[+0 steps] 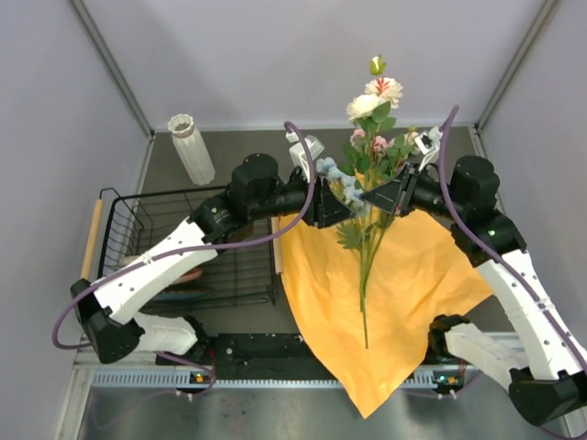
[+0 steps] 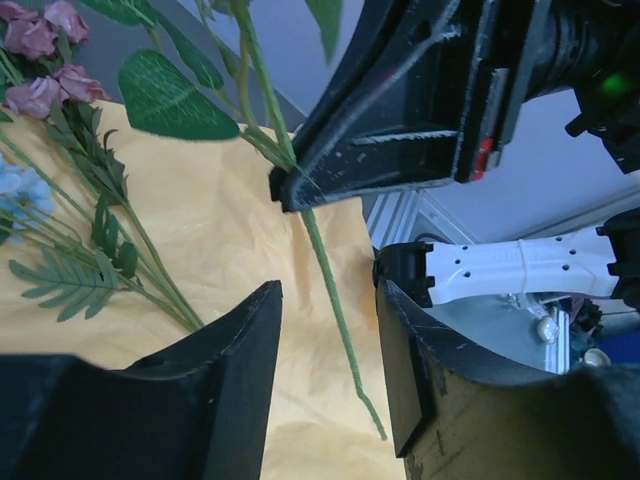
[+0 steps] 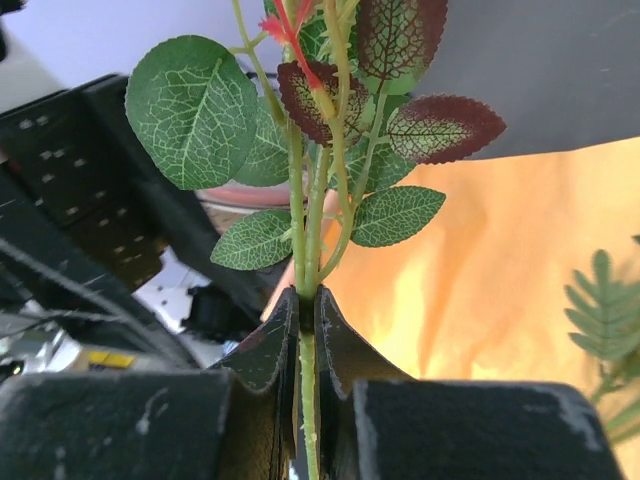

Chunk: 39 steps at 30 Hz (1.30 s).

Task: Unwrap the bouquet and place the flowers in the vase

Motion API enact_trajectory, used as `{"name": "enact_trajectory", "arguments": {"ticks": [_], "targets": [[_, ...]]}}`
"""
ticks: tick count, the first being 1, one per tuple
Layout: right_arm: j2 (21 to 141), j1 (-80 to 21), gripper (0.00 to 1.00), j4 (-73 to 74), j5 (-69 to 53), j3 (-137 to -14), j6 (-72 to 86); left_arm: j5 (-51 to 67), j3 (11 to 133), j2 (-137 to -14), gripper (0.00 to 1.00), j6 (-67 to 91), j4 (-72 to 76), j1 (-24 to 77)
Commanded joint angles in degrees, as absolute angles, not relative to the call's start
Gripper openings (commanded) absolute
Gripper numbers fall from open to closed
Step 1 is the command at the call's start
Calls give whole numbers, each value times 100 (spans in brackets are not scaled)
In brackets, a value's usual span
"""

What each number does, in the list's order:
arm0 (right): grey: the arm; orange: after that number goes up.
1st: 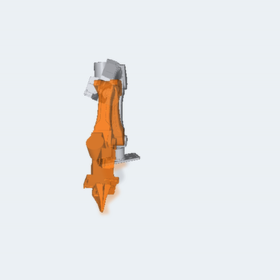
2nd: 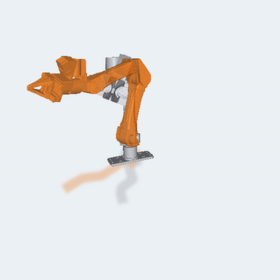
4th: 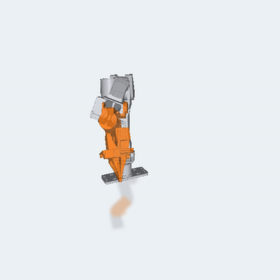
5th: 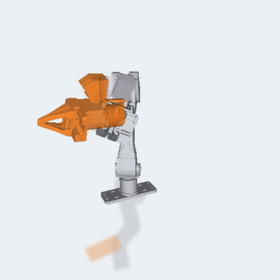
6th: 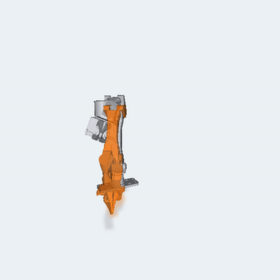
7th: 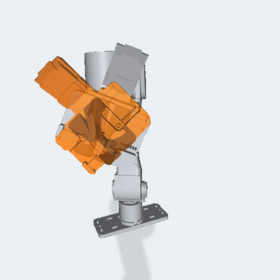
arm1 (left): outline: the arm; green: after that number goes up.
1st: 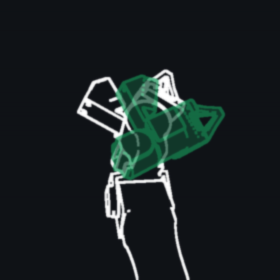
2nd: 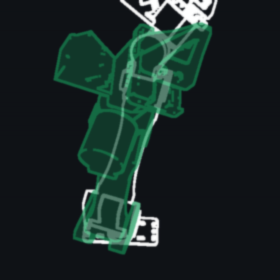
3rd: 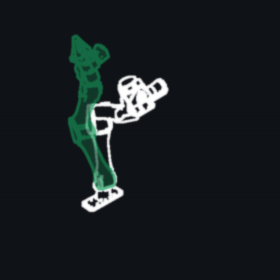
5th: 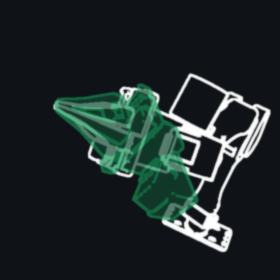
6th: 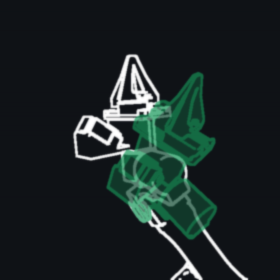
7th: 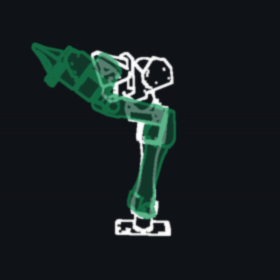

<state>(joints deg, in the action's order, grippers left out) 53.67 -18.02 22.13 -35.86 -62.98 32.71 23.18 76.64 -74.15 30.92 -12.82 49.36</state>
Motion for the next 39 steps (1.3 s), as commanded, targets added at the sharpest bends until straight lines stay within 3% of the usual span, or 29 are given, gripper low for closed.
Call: {"name": "enact_trajectory", "arguments": {"ticks": [1, 10, 12, 14, 19, 20, 22, 26, 27, 28, 31, 32, 33, 35, 39], "targets": [[5212, -2144, 0, 1565, -3823, -6337, 3753, 2232, 7674, -7058, 47, 3023, -871, 4904], [5300, -2548, 0, 949, -3920, -6249, 4148, 2873, 7321, -7277, 56, 3620, -203, 4904], [5282, -2619, 0, 941, -3885, -6275, 4131, 2944, 7295, -7295, 54, 3674, -53, 4904], [5274, -2637, 0, 940, -3876, -6275, 4131, 2980, 7286, -7286, 44, 3700, -44, 4904], [5265, -2646, 0, 897, -3902, -6284, 4157, 2918, 7277, -7304, 36, 3656, -44, 4904], [5282, -2663, 0, 896, -3911, -6284, 4149, 2953, 7277, -7304, 27, 3665, -44, 4904], [5282, -2689, 0, 870, -3929, -6284, 4166, 2971, 7251, -7304, 25, 3683, -53, 4904], [5282, -2768, 0, 835, -3894, -6310, 4166, 2962, 7260, -7304, 9, 3648, -44, 4904], [5282, -2786, 0, 844, -3885, -6328, 4166, 2892, 7277, -7295, 0, 3569, -53, 4904], [5282, -2795, 0, 844, -3876, -6354, 4183, 2813, 7260, -7269, 0, 3516, -105, 4904], [5265, -2804, 40, 1290, -3412, -6564, 4140, 2392, 7242, -7076, 0, 3209, -237, 4904], [5265, -2795, 59, 1805, -3219, -6661, 4053, 2208, 7242, -6962, 0, 3121, -420, 4904], [5265, -2795, 67, 2054, -2869, -6784, 3860, 2023, 7260, -6891, 0, 2894, -526, 4904], [5273, -2804, 82, 2581, -2559, -7162, 3683, 1478, 7268, -6690, 0, 2664, -772, 4904], [5265, -2795, 87, 3985, -1708, -8004, 3131, 232, 7303, -6346, 0, 1980, -1212, 4904]]}}
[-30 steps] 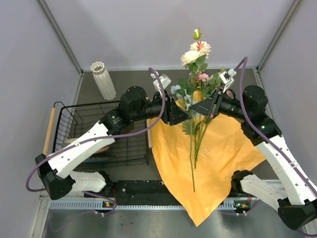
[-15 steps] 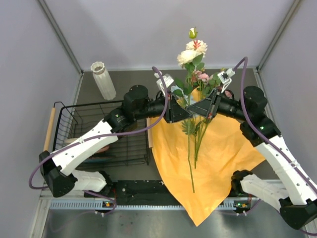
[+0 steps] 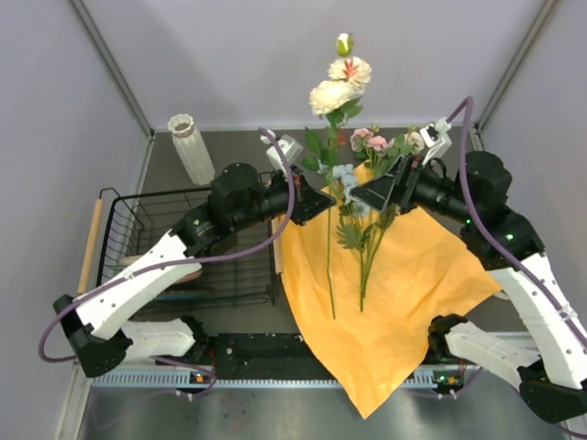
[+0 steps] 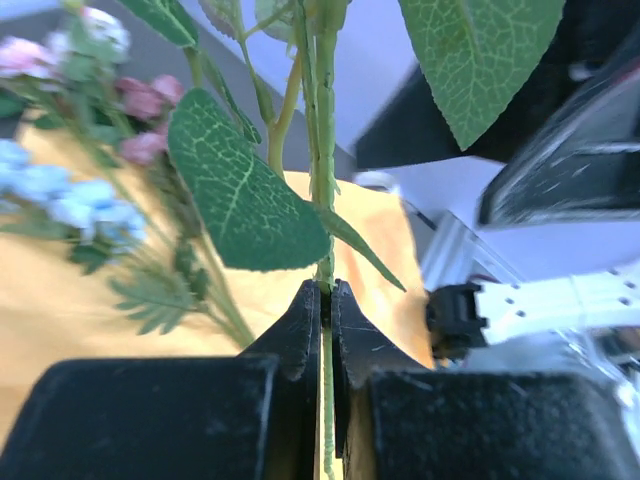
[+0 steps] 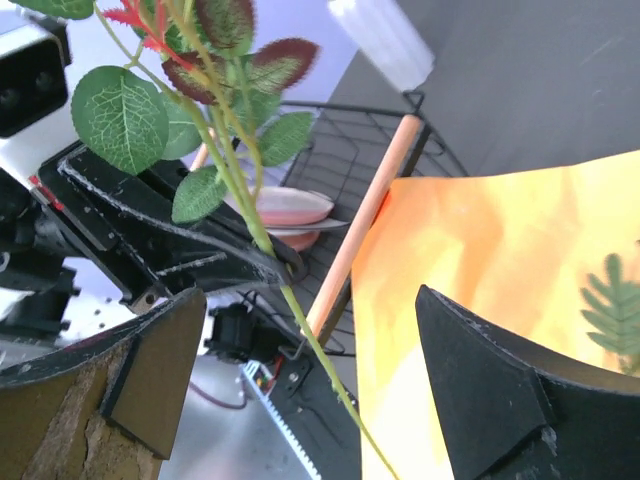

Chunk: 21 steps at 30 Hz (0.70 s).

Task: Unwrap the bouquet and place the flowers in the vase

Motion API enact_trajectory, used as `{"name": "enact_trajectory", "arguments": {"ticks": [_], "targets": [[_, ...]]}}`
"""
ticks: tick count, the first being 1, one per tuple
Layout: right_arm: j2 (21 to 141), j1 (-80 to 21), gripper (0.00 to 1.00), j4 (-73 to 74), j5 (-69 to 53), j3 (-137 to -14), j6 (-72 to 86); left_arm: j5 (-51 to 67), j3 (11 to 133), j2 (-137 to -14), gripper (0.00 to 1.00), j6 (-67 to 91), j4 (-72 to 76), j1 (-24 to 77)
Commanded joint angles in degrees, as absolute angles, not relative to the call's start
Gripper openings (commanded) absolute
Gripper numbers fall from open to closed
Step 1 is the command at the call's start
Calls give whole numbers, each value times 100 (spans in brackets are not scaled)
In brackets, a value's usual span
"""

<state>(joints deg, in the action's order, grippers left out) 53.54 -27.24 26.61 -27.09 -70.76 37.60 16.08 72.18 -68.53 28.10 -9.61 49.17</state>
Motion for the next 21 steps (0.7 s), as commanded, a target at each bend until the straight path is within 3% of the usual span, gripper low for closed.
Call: {"name": "enact_trajectory", "arguments": {"ticks": [1, 8, 21], "targets": [[5247, -2795, 87, 4164, -1548, -8094, 3059, -320, 7356, -6233, 0, 1864, -1300, 4887], [4528, -2795, 87, 4368, -1721, -7507, 2944, -2414, 8409, -6257, 0, 301, -1345, 4527], [3736, -2804, 86, 4403, -2188, -6636, 3287, -2769, 10318, -7214, 0, -237, -265, 2489]]}}
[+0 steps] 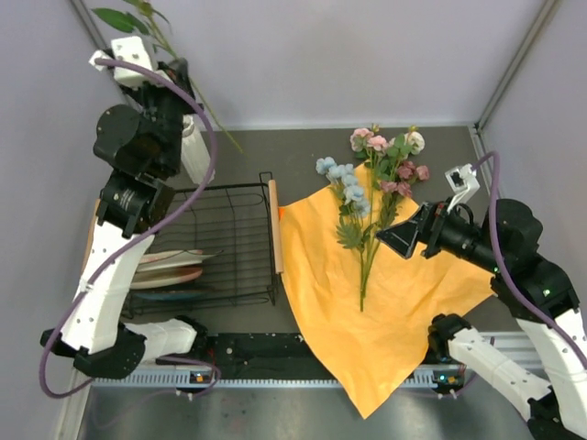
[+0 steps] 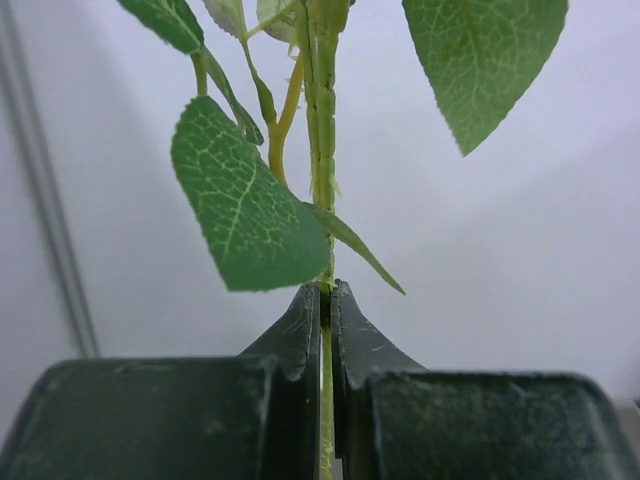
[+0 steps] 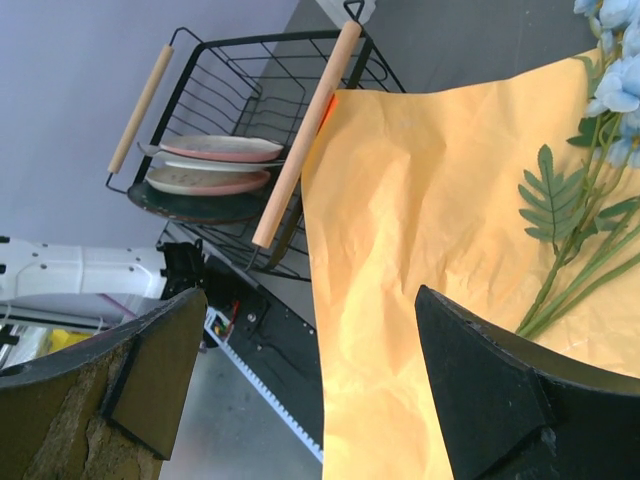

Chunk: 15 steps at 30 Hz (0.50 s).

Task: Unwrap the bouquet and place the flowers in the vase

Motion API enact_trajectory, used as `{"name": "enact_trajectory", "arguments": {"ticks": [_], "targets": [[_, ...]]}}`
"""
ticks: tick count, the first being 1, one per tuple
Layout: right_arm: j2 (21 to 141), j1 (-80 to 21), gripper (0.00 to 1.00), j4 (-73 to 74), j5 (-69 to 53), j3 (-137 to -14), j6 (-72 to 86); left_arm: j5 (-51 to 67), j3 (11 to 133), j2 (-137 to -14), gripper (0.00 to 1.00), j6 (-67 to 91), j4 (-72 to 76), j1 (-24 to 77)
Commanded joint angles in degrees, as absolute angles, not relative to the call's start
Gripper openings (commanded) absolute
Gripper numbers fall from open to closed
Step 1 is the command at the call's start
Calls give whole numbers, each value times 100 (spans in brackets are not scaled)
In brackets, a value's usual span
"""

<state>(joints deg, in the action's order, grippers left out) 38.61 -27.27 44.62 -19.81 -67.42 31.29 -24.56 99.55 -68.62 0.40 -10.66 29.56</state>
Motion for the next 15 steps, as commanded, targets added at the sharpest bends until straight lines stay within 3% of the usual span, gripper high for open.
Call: {"name": "enact_trajectory", "arguments": {"ticks": [1, 7, 15], "targets": [[3744, -2804, 86, 4403, -2197, -6627, 3270, -2795, 10362, -7294, 0, -272, -159, 2287], [3946, -2804, 86, 4421, -1978, -6759, 2954, -2919, 10037, -7821, 0, -510, 1264, 1610], [4350, -2804, 86, 4412, -1696, -6847, 2584, -2883, 10661, -8683, 0, -940, 1459, 968]]}}
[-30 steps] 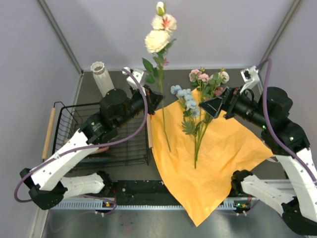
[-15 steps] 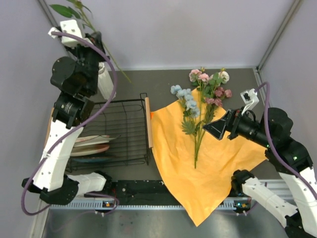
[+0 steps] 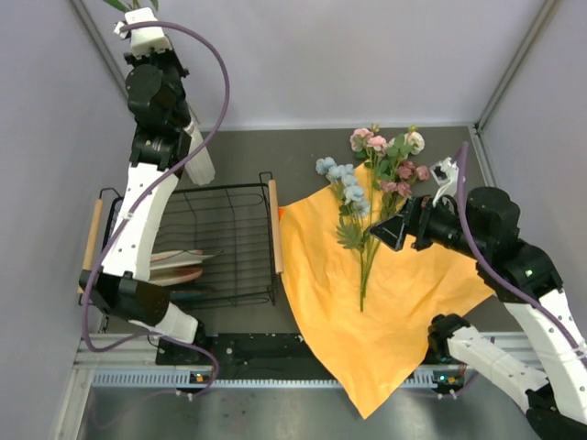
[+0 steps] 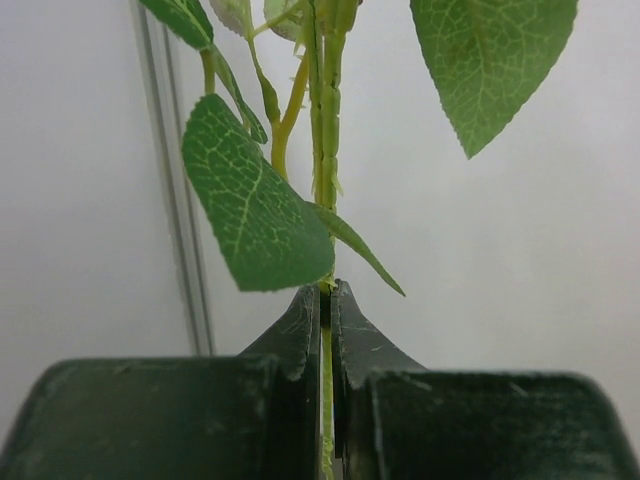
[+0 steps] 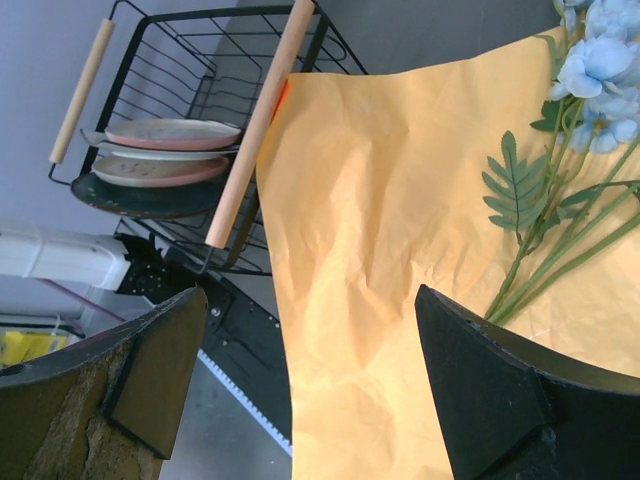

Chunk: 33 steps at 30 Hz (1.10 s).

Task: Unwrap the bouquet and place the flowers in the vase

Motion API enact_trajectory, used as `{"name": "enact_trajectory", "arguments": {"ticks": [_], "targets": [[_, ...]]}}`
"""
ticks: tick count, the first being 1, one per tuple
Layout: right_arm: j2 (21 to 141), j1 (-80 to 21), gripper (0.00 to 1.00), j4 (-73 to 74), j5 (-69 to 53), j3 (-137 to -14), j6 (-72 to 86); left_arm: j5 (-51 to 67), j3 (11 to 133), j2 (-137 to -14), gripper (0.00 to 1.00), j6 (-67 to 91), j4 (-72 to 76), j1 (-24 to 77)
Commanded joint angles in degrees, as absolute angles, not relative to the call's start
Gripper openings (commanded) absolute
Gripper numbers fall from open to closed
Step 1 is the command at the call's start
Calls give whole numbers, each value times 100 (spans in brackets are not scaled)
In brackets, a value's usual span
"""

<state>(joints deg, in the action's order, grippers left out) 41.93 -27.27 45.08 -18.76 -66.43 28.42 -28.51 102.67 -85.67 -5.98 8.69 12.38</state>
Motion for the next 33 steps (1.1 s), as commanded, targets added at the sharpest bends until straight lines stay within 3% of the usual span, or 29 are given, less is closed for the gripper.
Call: {"name": "enact_trajectory", "arguments": {"ticks": [1, 18, 33], "targets": [[4377, -2795, 86, 4412, -1688, -6838, 2584, -2848, 10670, -8710, 0, -958, 1468, 906], [4614, -2795, 87, 4210, -1652, -6592, 2628, -2136, 11329, -8763, 0, -641, 958, 246], [4605, -2795, 87, 4140, -1758, -6513, 2672, -2013, 10943, -8974, 0, -229, 808, 132]]}}
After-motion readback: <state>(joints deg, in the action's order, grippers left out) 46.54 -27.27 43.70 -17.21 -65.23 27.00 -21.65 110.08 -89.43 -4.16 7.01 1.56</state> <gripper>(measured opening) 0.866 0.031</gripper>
